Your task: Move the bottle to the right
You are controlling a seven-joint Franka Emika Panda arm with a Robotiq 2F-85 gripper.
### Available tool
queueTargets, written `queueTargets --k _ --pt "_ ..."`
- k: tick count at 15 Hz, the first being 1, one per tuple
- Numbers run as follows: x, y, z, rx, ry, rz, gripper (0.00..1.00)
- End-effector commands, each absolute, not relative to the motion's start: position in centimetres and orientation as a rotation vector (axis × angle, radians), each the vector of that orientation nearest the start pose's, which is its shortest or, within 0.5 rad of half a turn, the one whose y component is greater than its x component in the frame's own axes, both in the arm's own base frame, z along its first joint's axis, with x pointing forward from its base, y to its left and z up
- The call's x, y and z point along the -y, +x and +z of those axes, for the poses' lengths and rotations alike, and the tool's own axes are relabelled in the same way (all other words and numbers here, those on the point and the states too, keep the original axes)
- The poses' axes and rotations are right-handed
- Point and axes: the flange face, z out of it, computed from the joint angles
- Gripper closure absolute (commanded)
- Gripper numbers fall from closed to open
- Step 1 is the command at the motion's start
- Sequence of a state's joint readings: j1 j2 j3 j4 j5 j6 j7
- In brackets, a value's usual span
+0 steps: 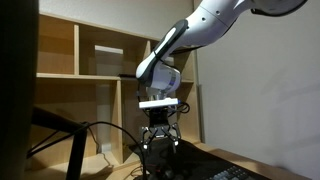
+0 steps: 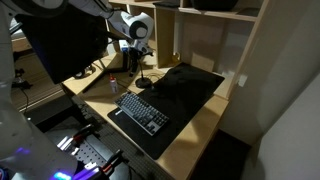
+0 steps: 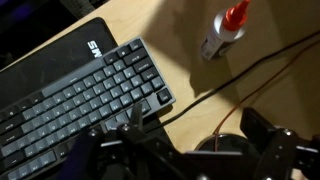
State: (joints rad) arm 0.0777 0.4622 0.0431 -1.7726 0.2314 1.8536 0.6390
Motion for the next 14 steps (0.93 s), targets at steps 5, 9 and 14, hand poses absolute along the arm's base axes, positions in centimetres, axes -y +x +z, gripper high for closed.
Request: queueTargets --k 5,9,14 --pt "-16.5 56.1 24.0 -0.782 -2.878 0.523 0.00" --pt "-19.8 54.0 22.7 -0.782 -2.891 0.420 0.00" --pt "-20.5 54.7 21.7 -0.761 -2.899 0.460 0.00"
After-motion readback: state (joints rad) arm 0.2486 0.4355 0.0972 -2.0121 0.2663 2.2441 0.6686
